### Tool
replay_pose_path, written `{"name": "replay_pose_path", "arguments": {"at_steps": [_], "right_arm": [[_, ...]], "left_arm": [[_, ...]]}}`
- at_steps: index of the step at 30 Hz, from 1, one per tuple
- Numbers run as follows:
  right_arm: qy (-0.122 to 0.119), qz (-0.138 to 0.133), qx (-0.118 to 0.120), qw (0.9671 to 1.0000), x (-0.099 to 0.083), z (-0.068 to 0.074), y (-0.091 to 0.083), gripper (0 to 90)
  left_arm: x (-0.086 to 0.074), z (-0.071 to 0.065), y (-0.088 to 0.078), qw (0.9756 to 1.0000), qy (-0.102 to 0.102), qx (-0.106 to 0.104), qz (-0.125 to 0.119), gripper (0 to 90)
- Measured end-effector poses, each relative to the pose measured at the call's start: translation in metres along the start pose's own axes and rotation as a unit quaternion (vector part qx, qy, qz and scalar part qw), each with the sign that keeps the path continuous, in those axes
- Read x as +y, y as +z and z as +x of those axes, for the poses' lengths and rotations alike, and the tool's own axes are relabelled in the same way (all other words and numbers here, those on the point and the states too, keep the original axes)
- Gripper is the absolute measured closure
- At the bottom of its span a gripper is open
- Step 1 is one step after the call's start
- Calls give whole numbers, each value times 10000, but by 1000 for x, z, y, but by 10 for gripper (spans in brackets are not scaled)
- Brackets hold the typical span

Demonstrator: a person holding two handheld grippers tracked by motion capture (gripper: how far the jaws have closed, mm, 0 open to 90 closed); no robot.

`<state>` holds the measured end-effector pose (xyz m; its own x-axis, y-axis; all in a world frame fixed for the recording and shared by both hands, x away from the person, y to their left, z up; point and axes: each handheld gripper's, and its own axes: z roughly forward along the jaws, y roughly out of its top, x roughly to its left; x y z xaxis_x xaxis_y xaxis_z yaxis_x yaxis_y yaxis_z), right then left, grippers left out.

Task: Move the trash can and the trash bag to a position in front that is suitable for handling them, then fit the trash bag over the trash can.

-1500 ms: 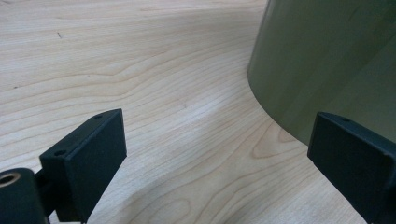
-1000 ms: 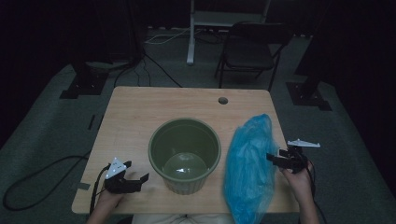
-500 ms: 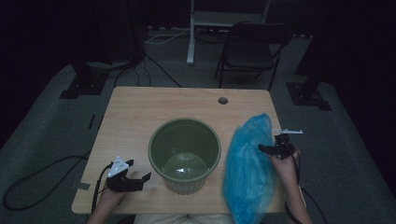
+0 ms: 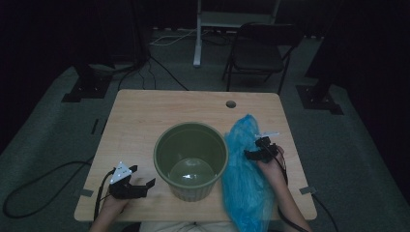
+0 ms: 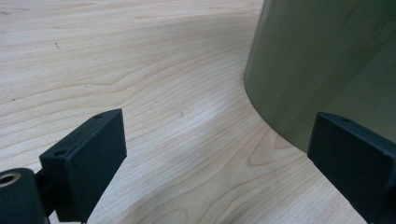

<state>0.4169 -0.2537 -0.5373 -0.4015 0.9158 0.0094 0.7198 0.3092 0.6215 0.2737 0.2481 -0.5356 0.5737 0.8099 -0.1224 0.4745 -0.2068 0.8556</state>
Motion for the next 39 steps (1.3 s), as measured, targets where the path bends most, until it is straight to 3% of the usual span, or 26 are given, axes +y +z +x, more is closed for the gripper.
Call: {"name": "replay_pose_path", "arguments": {"at_steps": [2, 9, 11, 13, 14, 15, 18, 21, 22, 24, 32, 33, 38, 39], "right_arm": [[-70, -72, 60, 9999, -2, 5, -3, 268], [-169, -116, 136, 9997, -5, 11, -6, 364], [-277, -141, 231, 9992, -4, 15, -8, 521], [-277, -141, 231, 9992, -4, 15, -8, 521], [-310, -150, 254, 9991, -4, 17, -8, 592], [-422, -187, 342, 9983, -5, 21, -9, 744], [-426, -230, 357, 9982, -5, 23, -8, 872], [-425, -241, 401, 9980, -5, 22, -8, 892], [-298, -328, 565, 9974, -8, 18, -8, 896], [-175, -398, 656, 9969, -10, 13, -10, 898], [229, -1010, 693, 9922, -10, -10, -47, 899], [389, -1196, 755, 9892, -10, -17, -60, 899], [561, -1578, 909, 9817, -10, -26, -85, 899], [598, -1713, 992, 9784, -10, -28, -92, 899]], "left_arm": [[0, 0, 0, 10000, 2, -1, 1, 50], [0, -1, 2, 10000, 18, -17, 24, 51], [0, -1, 3, 10000, 18, -22, 27, 50], [0, -1, 3, 10000, 23, -20, 28, 51], [0, -2, 2, 10000, 37, -29, 20, 51], [0, -2, 2, 10000, 47, -21, 28, 51], [1, -2, 2, 10000, 58, -22, 27, 51], [1, -3, 2, 10000, 38, -50, 6, 51], [1, -3, 3, 10000, 69, -43, 20, 50], [1, -2, 3, 10000, 67, -50, 39, 51], [1, -2, 3, 10000, 72, -22, 32, 51], [1, -3, 3, 10000, 72, -21, 36, 50], [2, -3, 4, 9999, 99, -23, 57, 51], [2, -2, 5, 9999, 121, -10, 64, 50]]}}
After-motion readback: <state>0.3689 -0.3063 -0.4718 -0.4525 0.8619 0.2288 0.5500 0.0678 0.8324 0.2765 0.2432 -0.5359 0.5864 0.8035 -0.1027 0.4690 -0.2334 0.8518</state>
